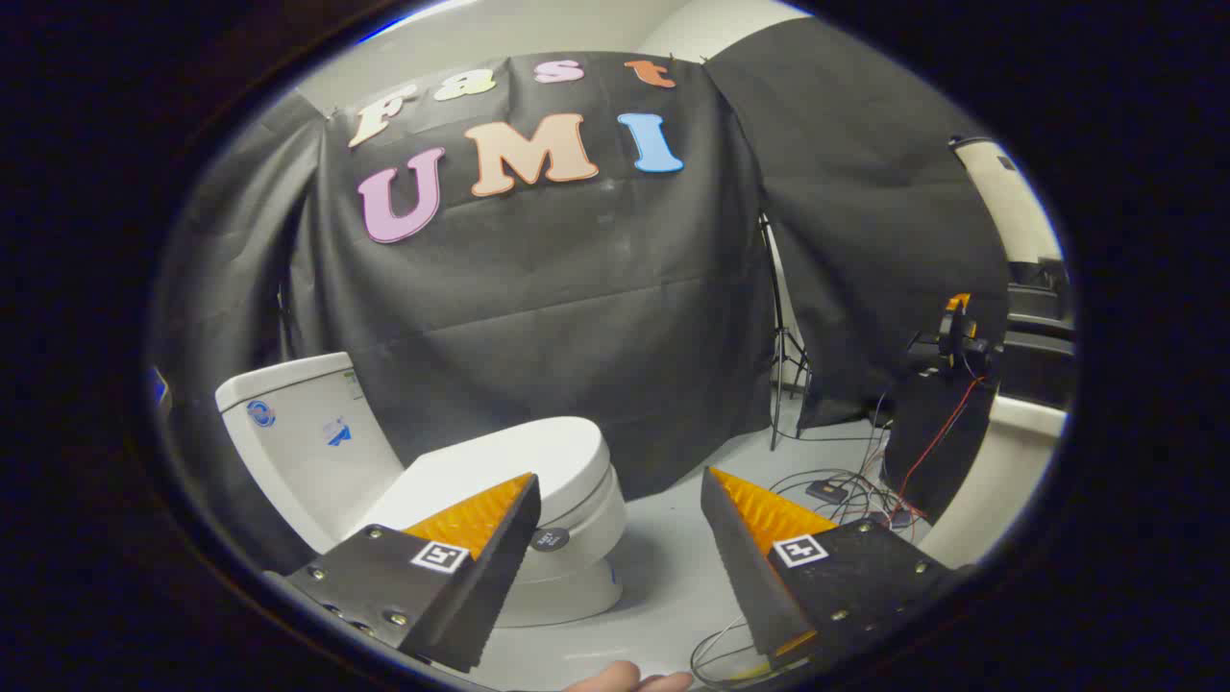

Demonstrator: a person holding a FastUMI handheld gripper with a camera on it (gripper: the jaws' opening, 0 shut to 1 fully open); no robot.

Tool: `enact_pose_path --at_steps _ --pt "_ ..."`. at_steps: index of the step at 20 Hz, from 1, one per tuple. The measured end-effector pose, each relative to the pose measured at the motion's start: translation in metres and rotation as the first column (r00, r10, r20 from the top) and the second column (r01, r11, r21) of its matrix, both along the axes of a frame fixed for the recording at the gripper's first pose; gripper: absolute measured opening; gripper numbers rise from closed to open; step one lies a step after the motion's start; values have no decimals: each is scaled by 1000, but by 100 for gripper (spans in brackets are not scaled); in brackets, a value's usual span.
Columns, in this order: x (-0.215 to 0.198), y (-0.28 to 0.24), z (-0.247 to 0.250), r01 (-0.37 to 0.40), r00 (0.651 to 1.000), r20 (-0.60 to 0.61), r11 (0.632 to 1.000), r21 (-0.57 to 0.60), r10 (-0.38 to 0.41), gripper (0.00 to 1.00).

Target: Open the toilet lid.

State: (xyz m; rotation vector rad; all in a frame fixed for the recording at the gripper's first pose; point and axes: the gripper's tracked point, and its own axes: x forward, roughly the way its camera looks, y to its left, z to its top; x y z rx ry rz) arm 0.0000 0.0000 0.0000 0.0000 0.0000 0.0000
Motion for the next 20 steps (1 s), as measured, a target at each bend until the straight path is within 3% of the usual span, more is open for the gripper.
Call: enact_pose_path --at_steps 20 --pt "1 7 7 -30 999 35 998 52 28 99"
